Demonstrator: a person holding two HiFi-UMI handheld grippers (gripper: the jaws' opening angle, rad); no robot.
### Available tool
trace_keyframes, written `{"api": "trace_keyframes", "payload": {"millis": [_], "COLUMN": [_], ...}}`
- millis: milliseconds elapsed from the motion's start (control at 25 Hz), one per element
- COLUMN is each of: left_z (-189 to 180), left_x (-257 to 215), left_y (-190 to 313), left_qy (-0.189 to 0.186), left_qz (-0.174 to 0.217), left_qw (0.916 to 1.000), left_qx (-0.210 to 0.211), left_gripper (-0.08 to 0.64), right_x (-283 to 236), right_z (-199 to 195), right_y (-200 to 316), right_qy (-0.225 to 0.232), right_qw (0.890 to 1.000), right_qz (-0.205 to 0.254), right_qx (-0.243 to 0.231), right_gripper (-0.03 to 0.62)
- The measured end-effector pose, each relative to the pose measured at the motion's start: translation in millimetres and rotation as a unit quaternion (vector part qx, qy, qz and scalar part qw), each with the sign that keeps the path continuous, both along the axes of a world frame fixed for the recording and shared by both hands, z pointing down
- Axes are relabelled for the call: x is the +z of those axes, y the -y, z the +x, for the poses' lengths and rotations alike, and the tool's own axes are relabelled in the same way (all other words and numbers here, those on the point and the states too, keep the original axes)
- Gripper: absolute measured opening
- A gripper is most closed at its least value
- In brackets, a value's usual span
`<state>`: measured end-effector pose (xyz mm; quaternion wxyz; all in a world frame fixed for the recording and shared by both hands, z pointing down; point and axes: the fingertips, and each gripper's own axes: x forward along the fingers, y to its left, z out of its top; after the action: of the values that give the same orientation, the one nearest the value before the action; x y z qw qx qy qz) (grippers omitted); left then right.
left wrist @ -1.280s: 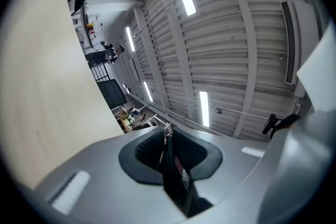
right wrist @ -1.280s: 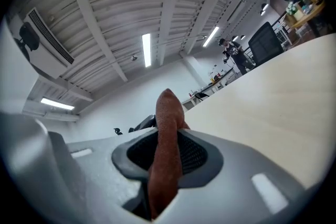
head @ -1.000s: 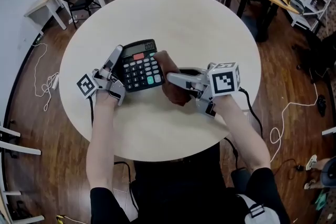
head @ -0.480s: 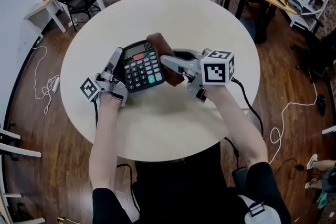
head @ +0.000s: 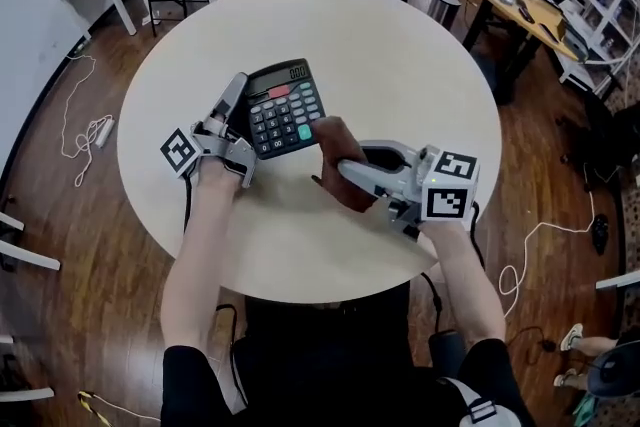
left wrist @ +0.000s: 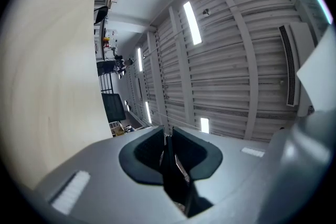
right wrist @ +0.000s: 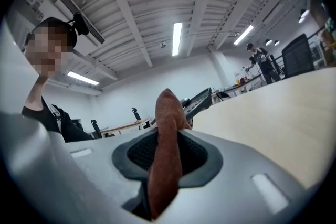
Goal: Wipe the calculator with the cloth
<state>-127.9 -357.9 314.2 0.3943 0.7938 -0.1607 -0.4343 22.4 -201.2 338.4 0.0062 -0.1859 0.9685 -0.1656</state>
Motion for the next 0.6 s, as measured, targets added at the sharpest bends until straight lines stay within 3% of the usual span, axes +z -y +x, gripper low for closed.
{"api": "trace_keyframes", "payload": {"millis": [80,160,200,280,320,360,480,600], "left_z": [-4,-8,-9,-13,-15,-16,-17,-17], "left_x": [1,2,0,-6,-9,-11,-13,-14], "left_y": [0,-1,-2,-5,-6,-7,-9,-11], "left_qy": [-0.016,-0.035,-0.044,-0.056,-0.061,-0.065,-0.067,-0.062], "left_qz": [-0.007,-0.011,-0.01,-0.003,0.0,0.003,0.012,0.017], "left_qw": [0.9998,0.9991,0.9987,0.9981,0.9978,0.9976,0.9975,0.9979], "left_qx": [-0.012,-0.022,-0.025,-0.026,-0.026,-0.024,-0.017,-0.01], "left_gripper": [0.054,0.054,0.055,0.055,0.055,0.055,0.057,0.06], "right_x": [-10,-14,-13,-9,-8,-9,-11,-14], "right_z": [-18,-51,-69,-94,-100,-101,-89,-72], "right_y": [-4,-14,-19,-20,-18,-17,-11,-4], "right_qy": [-0.023,-0.074,-0.114,-0.199,-0.228,-0.245,-0.259,-0.233], "right_qw": [0.998,0.988,0.976,0.939,0.923,0.914,0.907,0.912], "right_qz": [0.054,0.136,0.185,0.277,0.306,0.319,0.319,0.316], "right_qx": [0.008,0.007,0.009,0.031,0.044,0.056,0.09,0.119], "right_gripper": [0.098,0.098,0.098,0.098,0.098,0.098,0.098,0.098]}}
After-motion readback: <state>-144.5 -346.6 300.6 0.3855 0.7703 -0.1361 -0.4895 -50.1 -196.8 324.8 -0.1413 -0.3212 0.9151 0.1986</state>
